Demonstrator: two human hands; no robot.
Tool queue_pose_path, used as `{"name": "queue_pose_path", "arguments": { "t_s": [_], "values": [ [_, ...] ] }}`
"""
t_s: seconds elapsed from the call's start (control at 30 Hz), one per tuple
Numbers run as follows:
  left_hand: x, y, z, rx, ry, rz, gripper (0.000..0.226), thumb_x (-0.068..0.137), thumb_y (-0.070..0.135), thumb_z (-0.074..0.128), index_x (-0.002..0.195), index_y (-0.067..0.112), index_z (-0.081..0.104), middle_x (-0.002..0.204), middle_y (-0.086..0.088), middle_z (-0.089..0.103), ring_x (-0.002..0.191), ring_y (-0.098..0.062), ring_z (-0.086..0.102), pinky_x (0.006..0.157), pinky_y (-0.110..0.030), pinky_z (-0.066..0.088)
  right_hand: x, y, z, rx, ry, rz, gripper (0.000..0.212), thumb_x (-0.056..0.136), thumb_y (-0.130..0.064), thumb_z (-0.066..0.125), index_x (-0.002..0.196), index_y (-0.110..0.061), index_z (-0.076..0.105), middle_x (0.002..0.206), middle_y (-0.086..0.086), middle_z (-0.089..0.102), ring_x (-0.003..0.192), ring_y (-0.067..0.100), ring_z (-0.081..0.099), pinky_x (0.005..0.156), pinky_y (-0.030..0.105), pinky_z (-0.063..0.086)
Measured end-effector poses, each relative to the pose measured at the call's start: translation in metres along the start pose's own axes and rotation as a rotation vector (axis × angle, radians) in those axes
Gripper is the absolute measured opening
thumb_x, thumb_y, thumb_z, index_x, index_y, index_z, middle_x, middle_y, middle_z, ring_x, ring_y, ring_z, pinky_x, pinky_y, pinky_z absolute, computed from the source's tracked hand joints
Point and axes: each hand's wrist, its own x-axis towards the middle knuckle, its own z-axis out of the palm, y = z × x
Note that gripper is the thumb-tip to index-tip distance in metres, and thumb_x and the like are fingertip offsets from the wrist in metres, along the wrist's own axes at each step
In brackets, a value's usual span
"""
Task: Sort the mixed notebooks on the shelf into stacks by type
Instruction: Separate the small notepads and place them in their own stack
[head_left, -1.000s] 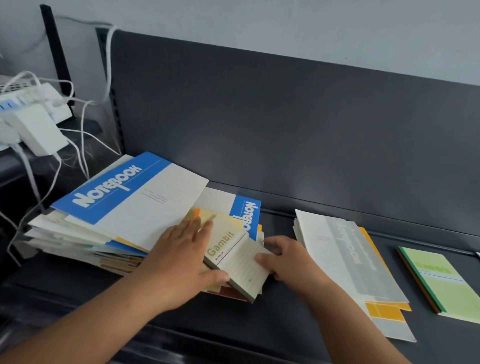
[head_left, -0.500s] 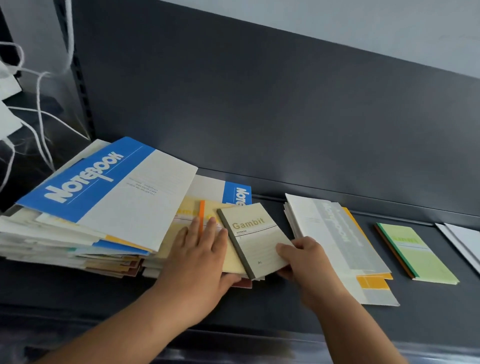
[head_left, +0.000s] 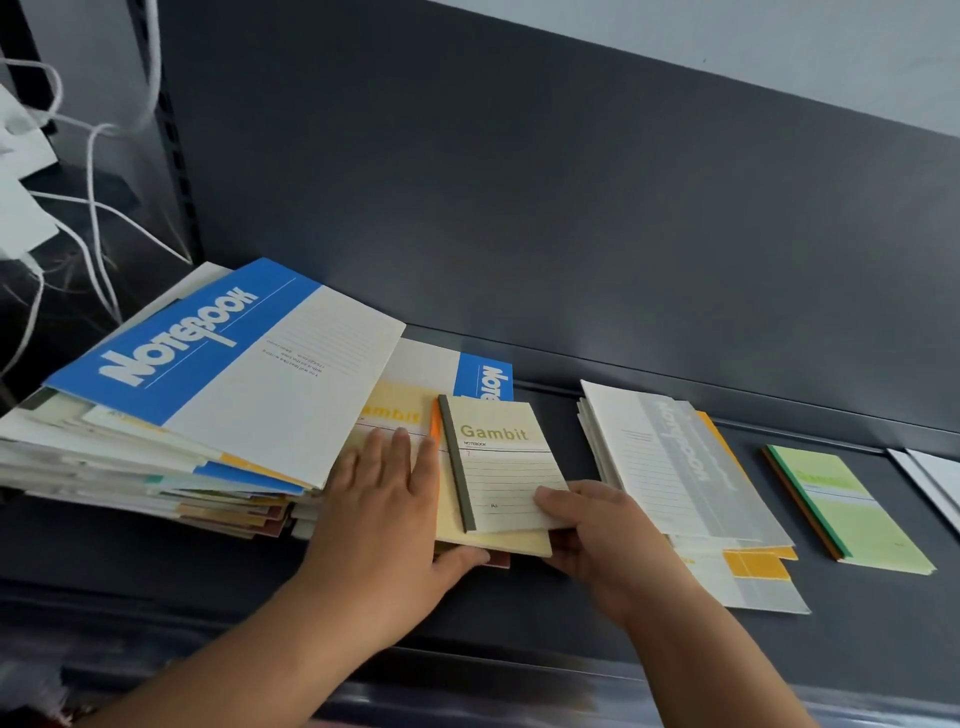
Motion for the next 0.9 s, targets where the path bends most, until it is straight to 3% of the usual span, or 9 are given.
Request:
{"name": "queue_pose_path", "arguments": {
  "t_s": [0.27, 0.37, 0.47, 0.6, 0.7, 0.8, 0.9],
  "values": [
    [-0.013, 0.026, -0.006, -0.231, 0.023, 0.128, 0.105, 0.086, 0.062, 0.053, 0.147, 0.031, -0.026, 0.16, 0.012, 0.004, 0.145, -0.009, 0.013, 0.115, -0.023, 0.015, 0.003, 0.003, -0.013, 0.005, -0.006, -0.033, 0.016, 0.092, -0.009, 0.063, 0.107, -0.003, 0.063, 0.103, 0.014, 0.073, 0.095, 0.027, 0.071, 0.073, 0.036, 0.058],
    [-0.011, 0.027, -0.004, -0.158, 0.079, 0.001, 0.105, 0.086, 0.063, 0.052, 0.147, 0.028, -0.026, 0.162, 0.003, -0.009, 0.149, -0.02, -0.004, 0.118, -0.034, -0.001, 0.002, 0.002, -0.018, 0.014, -0.033, -0.055, 0.015, 0.092, -0.007, 0.063, 0.107, -0.006, 0.064, 0.103, 0.012, 0.074, 0.097, 0.026, 0.071, 0.077, 0.037, 0.059],
    [-0.01, 0.029, 0.0, -0.03, 0.06, -0.124, 0.098, 0.088, 0.063, 0.048, 0.151, 0.02, -0.014, 0.162, -0.008, -0.005, 0.149, -0.026, -0.007, 0.119, -0.045, -0.007, 0.0, 0.001, -0.02, 0.001, -0.079, -0.063, 0.016, 0.093, -0.007, 0.062, 0.109, -0.008, 0.065, 0.103, 0.008, 0.075, 0.097, 0.023, 0.072, 0.076, 0.033, 0.059],
    [-0.019, 0.045, 0.004, -0.071, 0.095, -0.036, 0.096, 0.088, 0.056, 0.053, 0.152, 0.02, -0.009, 0.16, -0.002, 0.013, 0.148, -0.02, 0.008, 0.114, -0.033, -0.009, -0.003, -0.001, -0.021, -0.016, -0.104, -0.083, 0.018, 0.093, -0.005, 0.061, 0.11, -0.009, 0.064, 0.103, 0.006, 0.075, 0.096, 0.021, 0.072, 0.077, 0.03, 0.059],
    [-0.024, 0.055, 0.005, -0.204, 0.114, -0.005, 0.099, 0.089, 0.044, 0.058, 0.149, 0.024, -0.018, 0.151, 0.009, 0.019, 0.14, -0.014, 0.016, 0.116, -0.025, 0.007, -0.007, -0.005, -0.023, -0.004, -0.118, -0.1, 0.018, 0.093, 0.0, 0.058, 0.109, -0.008, 0.063, 0.102, 0.008, 0.075, 0.096, 0.021, 0.072, 0.077, 0.03, 0.059],
    [-0.024, 0.06, 0.003, -0.387, 0.099, -0.016, 0.103, 0.086, 0.033, 0.062, 0.147, 0.034, -0.021, 0.146, 0.015, 0.024, 0.132, -0.008, 0.027, 0.113, -0.027, 0.031, -0.007, -0.008, -0.026, 0.052, -0.132, -0.083, 0.025, 0.093, 0.003, 0.056, 0.115, -0.007, 0.058, 0.106, 0.011, 0.073, 0.099, 0.024, 0.07, 0.079, 0.033, 0.06],
    [-0.021, 0.062, 0.0, -0.488, 0.115, -0.051, 0.1, 0.086, 0.03, 0.064, 0.149, 0.037, -0.013, 0.147, 0.018, 0.026, 0.131, -0.005, 0.033, 0.11, -0.027, 0.037, -0.007, -0.011, -0.031, 0.118, -0.193, -0.009, 0.03, 0.091, 0.005, 0.054, 0.119, -0.007, 0.058, 0.109, 0.011, 0.072, 0.102, 0.026, 0.069, 0.076, 0.034, 0.058]
  ]
}}
